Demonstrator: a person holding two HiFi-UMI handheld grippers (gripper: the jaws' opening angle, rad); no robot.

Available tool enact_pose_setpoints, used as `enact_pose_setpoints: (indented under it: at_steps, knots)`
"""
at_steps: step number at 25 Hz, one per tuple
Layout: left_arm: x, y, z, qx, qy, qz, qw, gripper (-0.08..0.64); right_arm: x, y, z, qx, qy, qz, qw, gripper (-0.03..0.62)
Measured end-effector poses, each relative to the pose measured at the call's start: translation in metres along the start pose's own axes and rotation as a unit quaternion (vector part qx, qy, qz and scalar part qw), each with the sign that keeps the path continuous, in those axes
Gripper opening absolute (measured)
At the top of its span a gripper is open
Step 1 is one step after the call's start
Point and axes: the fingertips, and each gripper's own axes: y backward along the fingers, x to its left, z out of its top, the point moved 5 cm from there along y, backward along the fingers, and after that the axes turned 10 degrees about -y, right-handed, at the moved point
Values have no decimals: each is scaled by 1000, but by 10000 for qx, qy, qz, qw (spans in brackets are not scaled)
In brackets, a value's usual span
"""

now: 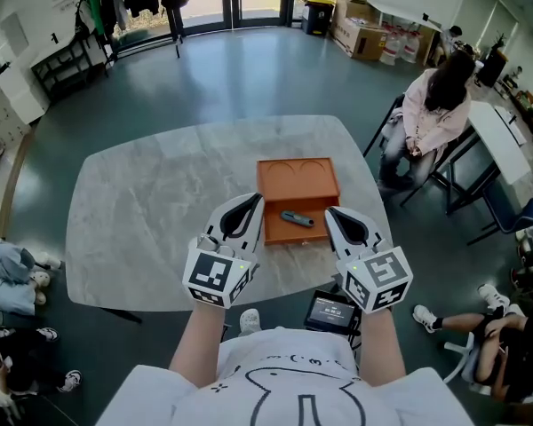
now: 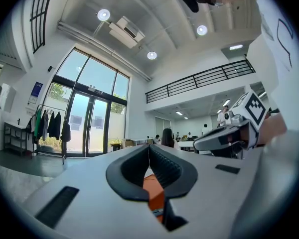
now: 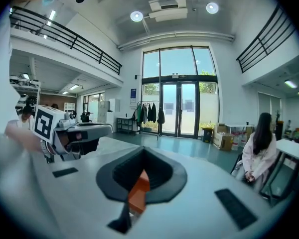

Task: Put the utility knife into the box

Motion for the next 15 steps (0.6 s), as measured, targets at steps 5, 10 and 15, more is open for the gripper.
enact_pose_setpoints:
  at_steps: [5,10,15]
  knots:
    - [-17,4,14,-15,-44,84,10000,15,-2,18,6,-62,13,130,9999,8]
    - [-37,4,21,6,-87,127,9999,15,-9,33,6,-94,77,236,9996,8]
    - [-43,9,32,16,-154,137,9998,15,-6,42,13,-155,91,315,9993,8]
